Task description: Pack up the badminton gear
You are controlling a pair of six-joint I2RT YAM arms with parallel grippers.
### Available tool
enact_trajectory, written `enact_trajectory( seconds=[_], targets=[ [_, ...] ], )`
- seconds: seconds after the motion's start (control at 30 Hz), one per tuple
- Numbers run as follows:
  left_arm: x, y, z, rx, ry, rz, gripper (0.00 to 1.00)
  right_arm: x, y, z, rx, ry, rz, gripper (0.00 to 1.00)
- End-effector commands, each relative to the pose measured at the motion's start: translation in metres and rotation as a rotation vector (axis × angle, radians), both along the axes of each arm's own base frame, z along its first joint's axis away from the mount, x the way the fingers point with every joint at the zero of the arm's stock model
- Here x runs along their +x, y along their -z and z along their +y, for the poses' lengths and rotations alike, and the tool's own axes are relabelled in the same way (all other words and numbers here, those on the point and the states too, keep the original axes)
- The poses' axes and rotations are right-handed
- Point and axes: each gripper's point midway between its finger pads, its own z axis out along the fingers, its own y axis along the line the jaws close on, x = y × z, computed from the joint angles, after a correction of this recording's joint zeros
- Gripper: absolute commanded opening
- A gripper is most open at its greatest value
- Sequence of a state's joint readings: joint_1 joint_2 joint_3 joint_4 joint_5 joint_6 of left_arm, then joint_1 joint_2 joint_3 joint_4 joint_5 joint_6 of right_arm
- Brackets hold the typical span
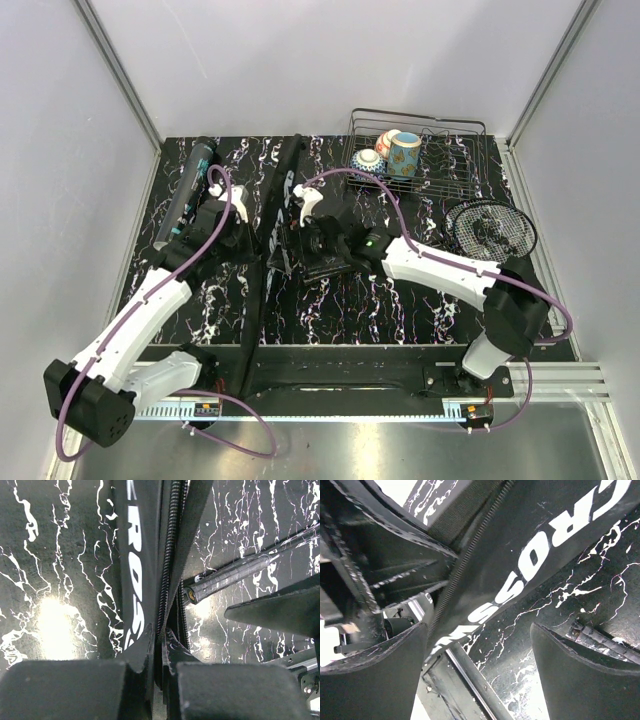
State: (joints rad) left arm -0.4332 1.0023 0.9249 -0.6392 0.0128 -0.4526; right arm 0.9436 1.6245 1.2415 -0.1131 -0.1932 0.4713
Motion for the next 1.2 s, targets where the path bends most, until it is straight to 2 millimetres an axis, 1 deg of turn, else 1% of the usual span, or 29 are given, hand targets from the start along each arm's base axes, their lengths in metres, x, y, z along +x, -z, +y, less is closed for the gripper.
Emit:
enact_trajectory(
  seconds=[0.0,0.03,0.1,0.13,0.2,0.27,0.37,0.5,0.63,0.7,0.73,0.77,0.8,0.83,0.87,0.97,1.17],
  targets=[
    [0.010,-0.011,-0.009,-0.064,-0.024,-0.002,0.00,0.011,-0.024,0.012,0.035,0.074,-0.032,0.88],
    [0.010,-0.009,-0.011,-0.068,-0.027,0.013,0.00,0.012,-0.027,0.013,0.038,0.082,-0.031,0.88],
    [0.010,-0.008,-0.011,-0.070,-0.033,0.022,0.00,0.015,-0.022,0.014,0.019,0.107,-0.019,0.88],
    [0.010,-0.007,-0.011,-0.071,-0.037,0.029,0.00,0.017,-0.025,0.015,0.019,0.114,-0.022,0.83],
    [0.010,-0.009,-0.010,-0.074,-0.048,0.026,0.00,0.023,-0.016,0.013,-0.013,0.147,-0.018,0.78],
    [0.010,-0.011,-0.009,-0.080,-0.053,0.022,0.00,0.025,-0.012,0.012,-0.030,0.162,-0.022,0.72],
    [0.010,-0.013,-0.009,-0.085,-0.062,0.020,0.00,0.030,-0.007,0.009,-0.056,0.184,-0.039,0.69],
    [0.009,-0.013,-0.012,-0.107,-0.067,0.034,0.00,0.028,0.000,0.014,-0.072,0.169,-0.034,0.67],
    [0.010,-0.014,-0.014,-0.119,-0.076,0.044,0.00,0.024,0.006,0.018,-0.096,0.154,-0.039,0.70],
    [0.011,-0.013,-0.012,-0.114,-0.087,0.042,0.00,0.021,-0.001,0.018,-0.088,0.157,-0.051,0.72],
    [0.011,-0.014,-0.012,-0.113,-0.088,0.041,0.00,0.020,-0.005,0.017,-0.085,0.159,-0.058,0.75],
    [0.011,-0.013,-0.012,-0.111,-0.088,0.042,0.00,0.019,-0.013,0.015,-0.074,0.160,-0.067,0.76],
    [0.012,-0.014,-0.011,-0.111,-0.091,0.040,0.00,0.015,-0.016,0.013,-0.082,0.156,-0.068,0.77],
    [0.012,-0.013,-0.012,-0.109,-0.089,0.044,0.00,0.007,-0.020,0.015,-0.082,0.138,-0.080,0.78],
    [0.013,-0.013,-0.012,-0.109,-0.091,0.044,0.00,0.005,-0.029,0.013,-0.071,0.150,-0.101,0.79],
    [0.014,-0.011,-0.014,-0.111,-0.085,0.054,0.00,0.000,-0.034,0.011,-0.076,0.150,-0.090,0.80],
    [0.014,-0.010,-0.019,-0.125,-0.072,0.066,0.00,0.003,-0.033,0.008,-0.083,0.173,-0.095,0.78]
  ],
)
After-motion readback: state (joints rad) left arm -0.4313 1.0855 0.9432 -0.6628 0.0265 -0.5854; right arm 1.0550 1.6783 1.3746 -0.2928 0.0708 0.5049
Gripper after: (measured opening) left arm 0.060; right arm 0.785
